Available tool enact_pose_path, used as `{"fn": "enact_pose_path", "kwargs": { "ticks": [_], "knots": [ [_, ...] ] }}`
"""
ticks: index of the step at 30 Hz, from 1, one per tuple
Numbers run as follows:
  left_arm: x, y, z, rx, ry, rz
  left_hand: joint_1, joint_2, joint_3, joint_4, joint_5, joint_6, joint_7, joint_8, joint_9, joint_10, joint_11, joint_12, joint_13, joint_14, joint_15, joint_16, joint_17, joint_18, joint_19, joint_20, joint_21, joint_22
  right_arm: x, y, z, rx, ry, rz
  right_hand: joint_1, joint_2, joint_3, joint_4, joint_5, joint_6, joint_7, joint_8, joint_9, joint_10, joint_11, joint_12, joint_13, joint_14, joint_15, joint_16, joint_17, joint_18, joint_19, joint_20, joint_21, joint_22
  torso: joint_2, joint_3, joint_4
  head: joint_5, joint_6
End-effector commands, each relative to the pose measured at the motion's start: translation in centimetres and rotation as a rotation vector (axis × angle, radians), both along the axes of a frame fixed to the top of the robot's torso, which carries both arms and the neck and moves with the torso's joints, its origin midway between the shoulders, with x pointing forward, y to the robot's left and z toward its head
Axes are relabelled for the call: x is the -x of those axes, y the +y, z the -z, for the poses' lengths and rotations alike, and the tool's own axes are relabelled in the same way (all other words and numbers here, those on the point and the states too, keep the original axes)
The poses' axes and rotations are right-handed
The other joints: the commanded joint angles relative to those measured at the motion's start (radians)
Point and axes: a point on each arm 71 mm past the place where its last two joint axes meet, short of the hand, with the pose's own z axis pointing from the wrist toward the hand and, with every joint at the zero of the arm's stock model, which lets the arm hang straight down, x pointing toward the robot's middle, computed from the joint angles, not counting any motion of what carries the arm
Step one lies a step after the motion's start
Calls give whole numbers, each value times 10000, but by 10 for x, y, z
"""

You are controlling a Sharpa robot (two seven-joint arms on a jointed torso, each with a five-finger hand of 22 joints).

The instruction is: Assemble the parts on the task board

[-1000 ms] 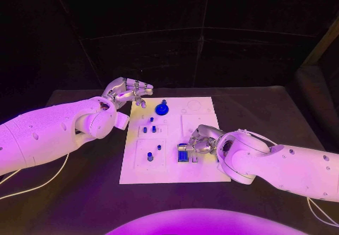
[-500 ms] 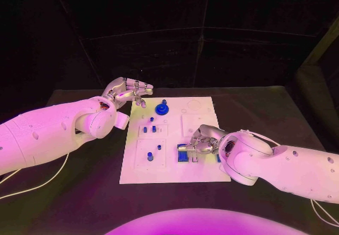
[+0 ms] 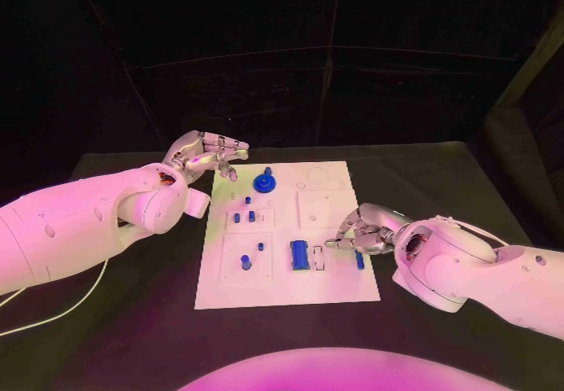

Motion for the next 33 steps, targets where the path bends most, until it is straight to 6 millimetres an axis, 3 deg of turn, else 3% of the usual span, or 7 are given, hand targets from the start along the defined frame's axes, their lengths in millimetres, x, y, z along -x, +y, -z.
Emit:
{"fn": "enact_pose_path", "kwargs": {
  "ticks": [1,5,12,18,25,33],
  "knots": [
    [0,-1,-1,71,-19,81,-3,57,-49,-15,-39,-68,6,60,0,-81,-4,41,15,-71,1,-20,-15,133,-20,32,-59,-16,0,-9,-3,6,-336,-22,197,60,4,-42,131,-23,-2,-64,-19,-15,66,-42,-11,534,69,-46,28,-97,-5,71,-16,10,2,-5,-23,-108,32],
    [0,0,-1,64,-11,70,-3,57,-49,-15,-39,-68,6,60,0,-81,-4,41,15,-71,1,-20,-15,133,-20,32,-59,-16,-2,-28,-3,664,-562,287,420,207,17,-63,395,182,-39,-42,-12,171,39,314,297,575,59,61,243,-128,62,87,85,211,22,14,-85,-237,49],
    [1,0,-1,79,-42,77,24,53,-75,-26,-39,-86,5,75,-1,-109,-5,70,19,-74,-1,-13,-24,134,-11,31,-72,-28,-4,-42,0,1525,-498,493,526,231,-98,-23,518,540,-143,126,91,313,-46,569,531,604,-1,149,411,-141,91,47,136,302,25,25,-172,-247,42],
    [1,-1,-1,89,-35,109,24,53,-75,-26,-39,-86,5,75,-1,-109,-5,70,19,-74,-1,-13,-24,134,-11,31,-72,-28,-5,-41,6,2148,-133,320,543,195,-178,-2,494,673,-193,218,171,301,-84,542,530,603,-31,156,428,-147,101,23,155,339,17,34,-156,-270,28],
    [1,-1,-1,87,-23,118,24,53,-75,-26,-39,-86,5,75,-1,-109,-5,70,19,-74,-1,-13,-24,134,-11,31,-72,-28,-3,-33,18,2645,490,-107,636,146,-226,-43,488,704,-217,264,241,271,-107,484,504,601,-52,158,440,-155,112,4,175,384,10,14,-119,-315,10],
    [1,-2,-1,86,-21,119,24,53,-75,-26,-39,-86,5,75,-1,-109,-5,70,19,-74,-1,-13,-24,134,-11,31,-72,-28,2,-28,28,2850,960,-414,706,76,-280,-83,499,685,-219,277,288,242,-110,434,483,597,-58,153,437,-162,116,-5,187,414,23,21,-165,-277,-18]
  ]
}}
